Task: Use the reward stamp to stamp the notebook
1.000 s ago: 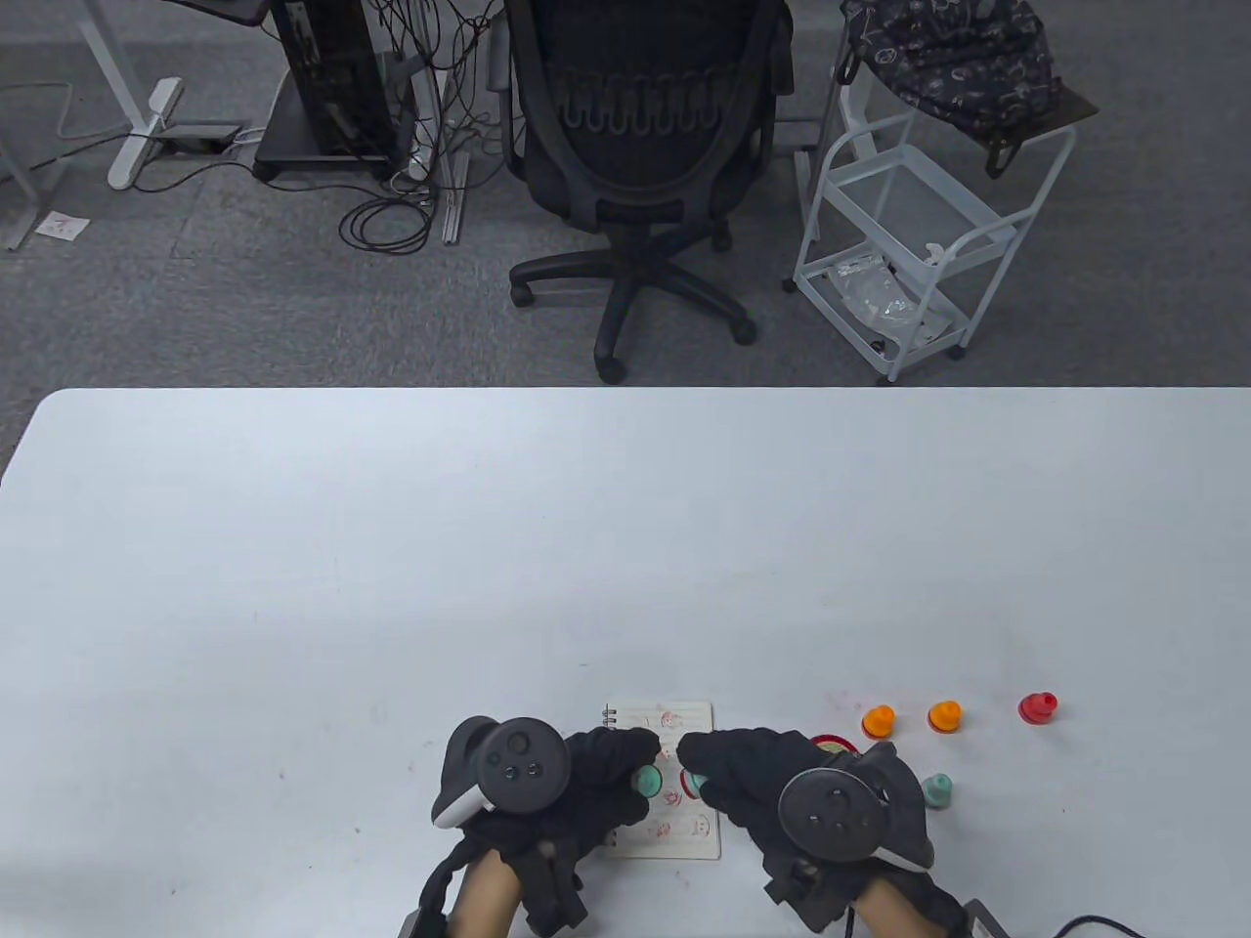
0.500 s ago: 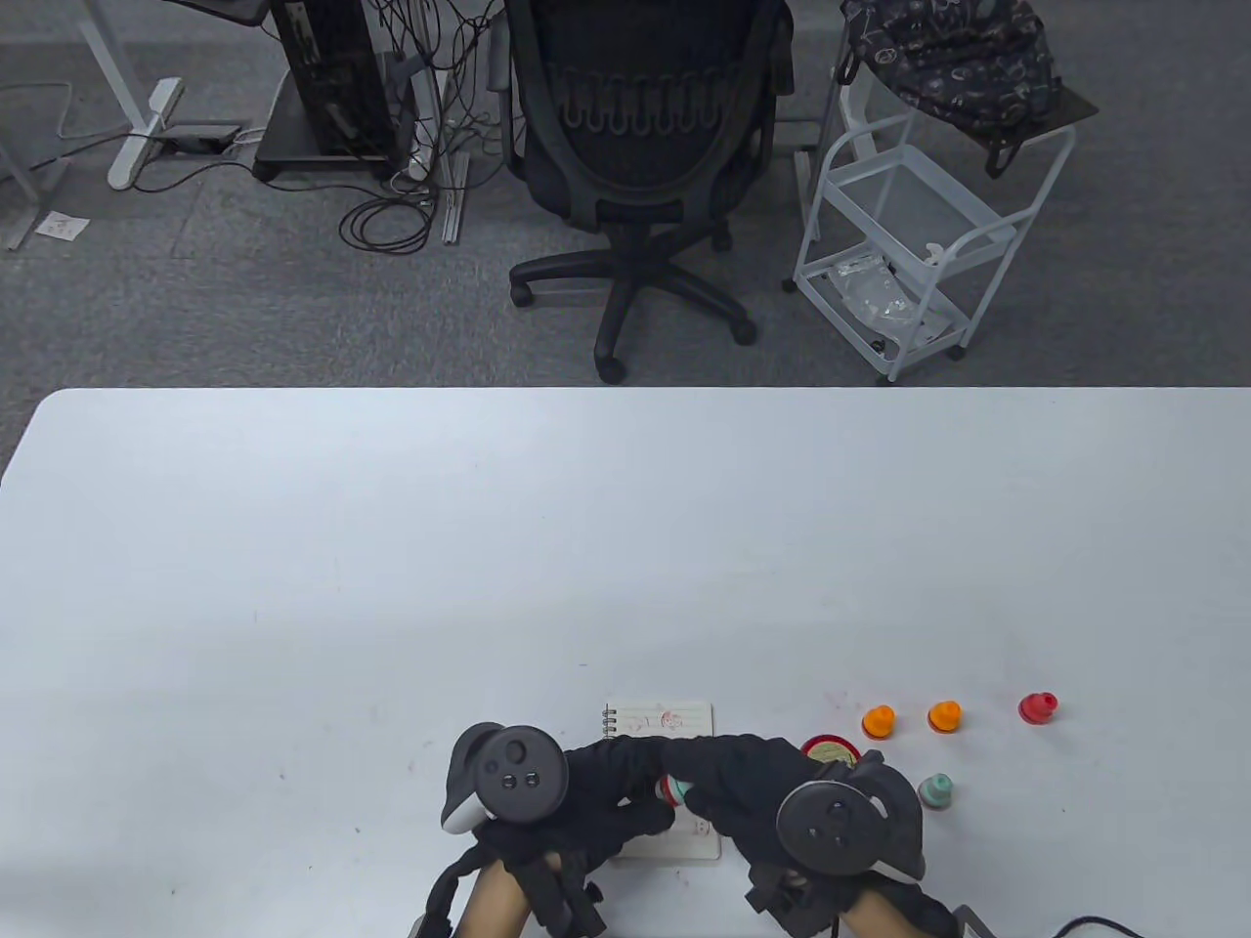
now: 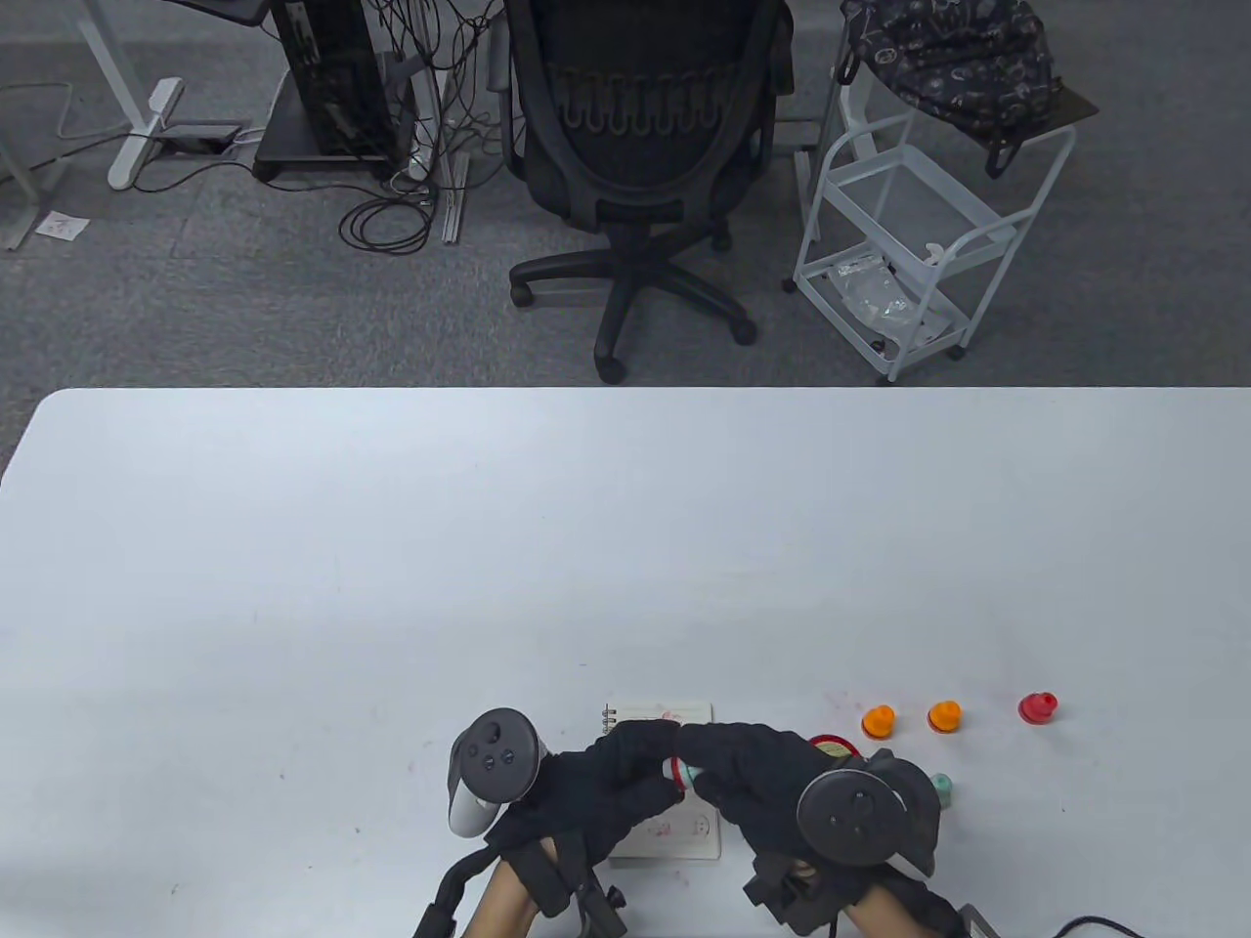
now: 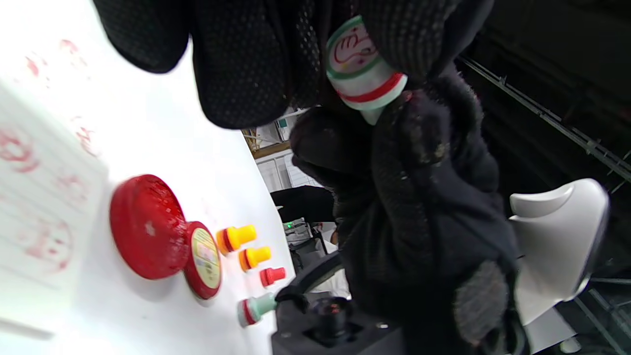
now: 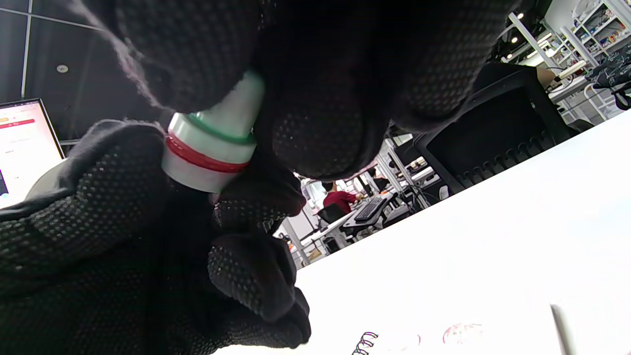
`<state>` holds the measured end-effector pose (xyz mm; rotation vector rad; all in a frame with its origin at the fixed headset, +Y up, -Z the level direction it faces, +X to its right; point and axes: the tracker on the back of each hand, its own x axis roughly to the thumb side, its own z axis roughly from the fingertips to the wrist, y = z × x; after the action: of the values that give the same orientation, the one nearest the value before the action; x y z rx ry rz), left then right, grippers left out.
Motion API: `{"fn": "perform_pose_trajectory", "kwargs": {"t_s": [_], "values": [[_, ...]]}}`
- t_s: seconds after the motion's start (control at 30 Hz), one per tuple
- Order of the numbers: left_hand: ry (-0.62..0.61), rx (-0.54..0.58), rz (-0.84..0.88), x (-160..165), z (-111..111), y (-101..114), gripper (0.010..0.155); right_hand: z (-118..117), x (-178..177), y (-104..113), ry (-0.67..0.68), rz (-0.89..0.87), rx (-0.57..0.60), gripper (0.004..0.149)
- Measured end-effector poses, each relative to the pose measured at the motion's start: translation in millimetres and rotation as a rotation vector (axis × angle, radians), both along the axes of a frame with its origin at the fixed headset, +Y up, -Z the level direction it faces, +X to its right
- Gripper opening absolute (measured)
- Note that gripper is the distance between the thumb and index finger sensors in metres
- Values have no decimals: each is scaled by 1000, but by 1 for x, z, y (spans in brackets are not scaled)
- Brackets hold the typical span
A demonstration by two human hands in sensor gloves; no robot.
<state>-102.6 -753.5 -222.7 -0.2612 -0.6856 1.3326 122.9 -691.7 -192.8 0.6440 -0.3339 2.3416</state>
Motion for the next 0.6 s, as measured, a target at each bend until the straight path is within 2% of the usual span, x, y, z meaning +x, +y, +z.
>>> {"fn": "perform_pose_trajectory", "kwargs": {"t_s": [0.6], "values": [[-18, 9, -17, 0, -1, -1, 63, 1, -2, 1, 14, 26, 23, 46]]}}
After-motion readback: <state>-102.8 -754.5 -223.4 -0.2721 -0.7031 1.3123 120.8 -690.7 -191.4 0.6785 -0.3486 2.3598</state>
